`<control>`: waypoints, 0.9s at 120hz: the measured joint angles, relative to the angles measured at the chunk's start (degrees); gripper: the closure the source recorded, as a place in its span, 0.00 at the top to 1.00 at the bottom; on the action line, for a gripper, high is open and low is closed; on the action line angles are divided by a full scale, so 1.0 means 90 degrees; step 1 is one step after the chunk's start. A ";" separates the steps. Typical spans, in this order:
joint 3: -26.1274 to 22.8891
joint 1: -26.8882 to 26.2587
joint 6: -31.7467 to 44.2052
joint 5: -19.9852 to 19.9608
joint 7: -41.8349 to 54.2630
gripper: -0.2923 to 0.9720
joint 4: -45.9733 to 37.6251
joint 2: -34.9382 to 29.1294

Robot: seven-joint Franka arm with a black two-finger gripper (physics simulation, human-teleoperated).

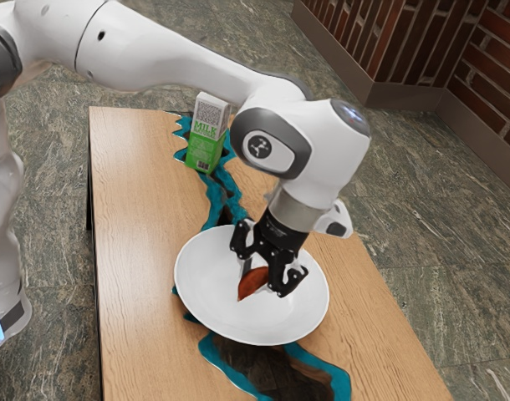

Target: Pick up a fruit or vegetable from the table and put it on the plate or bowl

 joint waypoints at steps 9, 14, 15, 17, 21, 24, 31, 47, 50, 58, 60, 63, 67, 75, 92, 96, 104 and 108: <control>0.0000 -0.0166 0.0003 -0.0002 -0.0019 0.36 0.0006 0.0003; 0.0000 -0.0241 0.0004 -0.0003 -0.0028 0.36 0.0007 0.0004; 0.0000 -0.0254 0.0004 -0.0003 -0.0030 0.36 0.0007 0.0004; -0.0002 -0.0277 0.0005 -0.0003 -0.0033 0.36 0.0007 0.0004; -0.0002 -0.0321 0.0005 -0.0003 -0.0040 0.36 0.0007 0.0004; -0.0002 -0.0348 0.0006 -0.0004 -0.0045 0.36 0.0007 0.0004; -0.0002 -0.0393 0.0007 -0.0004 -0.0055 0.36 0.0006 0.0004; 0.0000 -0.0387 0.0008 -0.0006 -0.0076 0.36 0.0005 -0.0004; -0.0017 -0.0349 0.0020 -0.0010 -0.0087 0.39 0.0002 -0.0014; -0.0047 -0.0238 0.0073 -0.0022 -0.0112 0.53 -0.0003 -0.0022; -0.0050 -0.0208 0.0084 -0.0024 -0.0118 0.56 -0.0003 -0.0021; -0.0056 -0.0157 0.0099 -0.0027 -0.0127 0.59 -0.0005 -0.0020; -0.0061 -0.0083 0.0116 -0.0031 -0.0138 0.63 -0.0004 -0.0018; -0.0067 0.0088 0.0142 -0.0040 -0.0161 0.68 -0.0008 -0.0017; -0.0297 0.0735 0.0217 -0.0076 -0.0188 0.74 -0.0031 -0.0005; -0.0676 0.1201 0.0200 0.0120 -0.0156 0.74 -0.0028 -0.0016; -0.1453 0.2103 0.0149 0.0450 -0.0075 0.75 0.0347 -0.0039; -0.1732 0.2386 0.0030 0.0610 -0.0030 0.76 0.0897 -0.0032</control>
